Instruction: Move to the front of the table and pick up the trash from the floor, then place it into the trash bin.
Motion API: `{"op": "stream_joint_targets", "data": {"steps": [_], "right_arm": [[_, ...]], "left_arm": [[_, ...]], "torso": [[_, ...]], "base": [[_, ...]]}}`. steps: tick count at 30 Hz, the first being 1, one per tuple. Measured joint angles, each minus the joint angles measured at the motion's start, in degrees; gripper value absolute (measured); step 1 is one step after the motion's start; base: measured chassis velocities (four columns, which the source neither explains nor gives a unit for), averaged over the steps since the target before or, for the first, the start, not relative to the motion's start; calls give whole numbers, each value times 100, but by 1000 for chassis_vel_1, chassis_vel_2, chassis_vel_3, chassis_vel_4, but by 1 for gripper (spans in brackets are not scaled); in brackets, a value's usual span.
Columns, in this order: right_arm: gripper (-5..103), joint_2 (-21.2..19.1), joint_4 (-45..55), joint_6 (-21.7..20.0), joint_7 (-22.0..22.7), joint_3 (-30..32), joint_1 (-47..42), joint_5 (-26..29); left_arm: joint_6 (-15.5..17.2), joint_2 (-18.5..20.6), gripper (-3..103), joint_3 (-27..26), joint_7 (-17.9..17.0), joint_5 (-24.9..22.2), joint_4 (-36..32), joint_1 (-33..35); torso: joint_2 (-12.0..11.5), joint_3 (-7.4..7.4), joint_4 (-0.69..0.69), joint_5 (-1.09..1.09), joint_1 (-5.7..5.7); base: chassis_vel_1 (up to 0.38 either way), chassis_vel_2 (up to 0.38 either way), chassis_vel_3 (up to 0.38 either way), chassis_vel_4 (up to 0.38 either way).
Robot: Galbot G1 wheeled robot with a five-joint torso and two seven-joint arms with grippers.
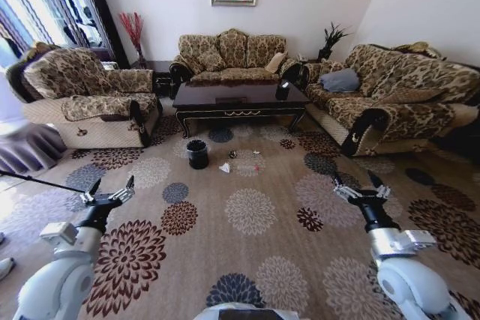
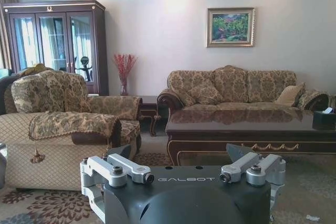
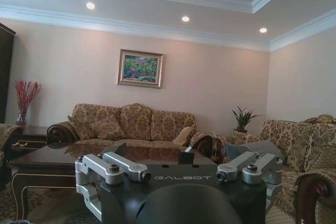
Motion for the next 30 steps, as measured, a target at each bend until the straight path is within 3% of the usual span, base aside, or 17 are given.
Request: {"op": "stream_joint_targets", "data": {"steps": [7,11,13,16,21,30], "right_arm": [[100,-6,-44,9,-9,-21,35,0],[100,-6,-88,11,-7,-35,73,-1],[100,-6,-133,44,5,-59,127,-1],[100,-9,-185,124,13,-83,203,15],[100,-17,-278,202,13,-98,281,-1],[100,-22,-398,211,-2,-200,395,-40]], "left_arm": [[14,-3,100,13,-105,10,22,-49],[-60,4,100,49,124,-98,-1,-68],[-326,27,100,89,501,-210,41,-94],[-538,45,100,154,700,-290,157,-131],[-771,45,100,219,719,-328,344,-247],[-821,100,100,188,688,-362,512,-297]], "torso": [[0,0,0,0,0],[0,0,0,0,0],[0,0,0,1,0],[0,0,0,0,0],[0,0,-1,0,0],[0,0,0,0,0]], "base": [[0,0,0,0],[0,0,0,0],[0,0,0,0],[0,0,0,0],[0,0,0,0],[0,0,0,0]]}}
